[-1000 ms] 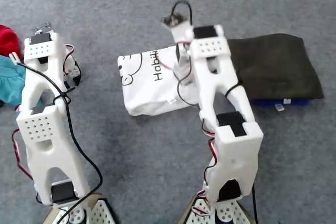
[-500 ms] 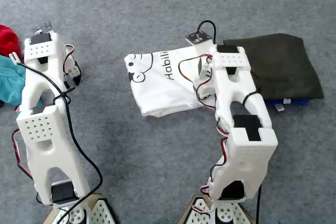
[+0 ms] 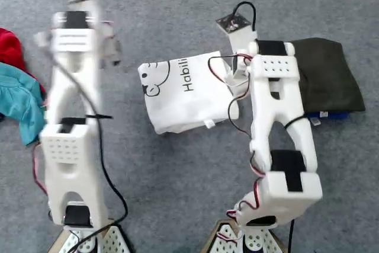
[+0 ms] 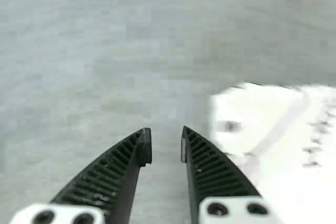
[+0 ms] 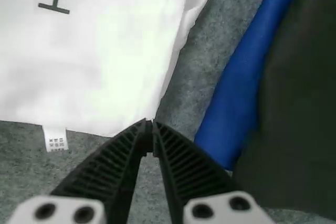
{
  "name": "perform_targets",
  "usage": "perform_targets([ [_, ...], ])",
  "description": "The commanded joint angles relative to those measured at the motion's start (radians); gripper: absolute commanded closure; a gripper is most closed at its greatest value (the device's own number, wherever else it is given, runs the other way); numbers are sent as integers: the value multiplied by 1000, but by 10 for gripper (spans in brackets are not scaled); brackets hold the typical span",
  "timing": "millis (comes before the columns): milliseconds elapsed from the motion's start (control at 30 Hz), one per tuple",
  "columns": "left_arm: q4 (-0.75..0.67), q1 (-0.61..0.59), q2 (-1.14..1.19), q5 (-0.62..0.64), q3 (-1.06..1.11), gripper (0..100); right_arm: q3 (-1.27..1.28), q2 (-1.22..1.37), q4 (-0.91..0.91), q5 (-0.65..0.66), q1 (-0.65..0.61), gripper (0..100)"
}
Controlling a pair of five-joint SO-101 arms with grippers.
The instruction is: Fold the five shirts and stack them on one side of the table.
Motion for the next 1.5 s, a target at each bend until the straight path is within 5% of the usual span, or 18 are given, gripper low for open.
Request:
perform_targets([
  [0, -101, 127, 29, 0, -45, 880, -36, -79, 11, 8, 21, 984],
  [467, -189, 188, 339, 0, -102, 883, 340, 47, -373, 8, 18, 984],
  [833, 173, 191, 338, -37, -625, 844, 182, -61, -190, 9, 54, 984],
  [1000, 176, 165, 275, -38, -733, 820, 93, -182, -117, 5, 54, 984],
  [1167, 178, 162, 89, -41, -464, 912, 45, -194, -273, 3, 41, 984],
  [1367, 152, 202, -298, -68, 180, 970, 21, -25, -486, 3, -37, 984],
  [1467, 11, 242, -488, -71, 504, 970, -45, 84, -494, -3, -74, 984],
])
